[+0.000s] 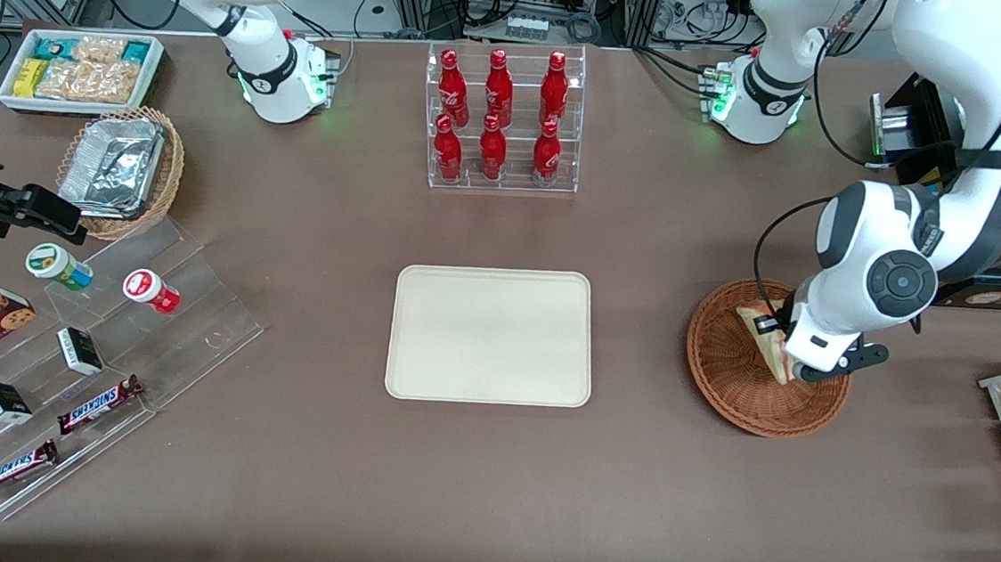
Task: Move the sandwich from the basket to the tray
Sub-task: 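Lift the sandwich and carry it over the cream tray, then lower the sandwich onto the tray and open the left gripper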
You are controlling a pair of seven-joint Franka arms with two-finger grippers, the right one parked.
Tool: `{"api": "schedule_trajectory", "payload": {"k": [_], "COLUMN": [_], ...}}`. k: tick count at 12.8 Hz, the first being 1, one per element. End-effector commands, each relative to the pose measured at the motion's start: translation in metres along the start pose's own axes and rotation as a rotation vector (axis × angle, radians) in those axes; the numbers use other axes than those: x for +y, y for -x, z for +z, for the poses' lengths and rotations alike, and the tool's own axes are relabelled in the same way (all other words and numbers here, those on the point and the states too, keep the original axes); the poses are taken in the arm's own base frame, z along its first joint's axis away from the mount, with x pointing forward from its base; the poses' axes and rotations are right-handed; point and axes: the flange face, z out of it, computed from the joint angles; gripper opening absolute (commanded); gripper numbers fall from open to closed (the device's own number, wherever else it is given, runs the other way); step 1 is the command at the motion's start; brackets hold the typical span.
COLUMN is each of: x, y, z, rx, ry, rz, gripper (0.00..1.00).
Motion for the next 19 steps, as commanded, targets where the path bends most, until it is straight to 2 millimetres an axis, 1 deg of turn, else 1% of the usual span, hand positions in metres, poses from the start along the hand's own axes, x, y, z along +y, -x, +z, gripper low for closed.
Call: {"api": "schedule_trajectory", "payload": {"k": [1,3,4,6,7,8,9,10,12,14,15,17,18,19], "x": [0.038,0.074,0.087,0.123,0.145,0.163,0.187,0.21,0.249,0.275,0.288,0.308,0.323,0.334], "y": [0.019,0.037,0.044,0.059,0.068,0.069,0.074,0.081,0.086,0.092,0.099,0.102,0.112,0.118], "z": [-0.036,-0.052,-0.056,-0.063,-0.064,-0.064,-0.063,-0.058,-0.048,-0.033,-0.026,-0.011,0.0,0.011], "rx": [0.008,0.025,0.033,0.052,0.061,0.064,0.067,0.054,0.038,0.019,0.021,0.06,0.063,0.066], "ry": [-0.026,-0.011,-0.004,0.01,0.018,0.028,0.036,0.054,0.08,0.091,0.104,0.148,0.152,0.155], "rz": [0.07,0.136,0.161,0.227,0.265,0.287,0.318,0.344,0.381,0.404,0.418,0.415,0.419,0.419], "gripper": [0.0,0.0,0.0,0.0,0.0,0.0,0.0,0.0,0.0,0.0,0.0,0.0,0.0,0.0]}}
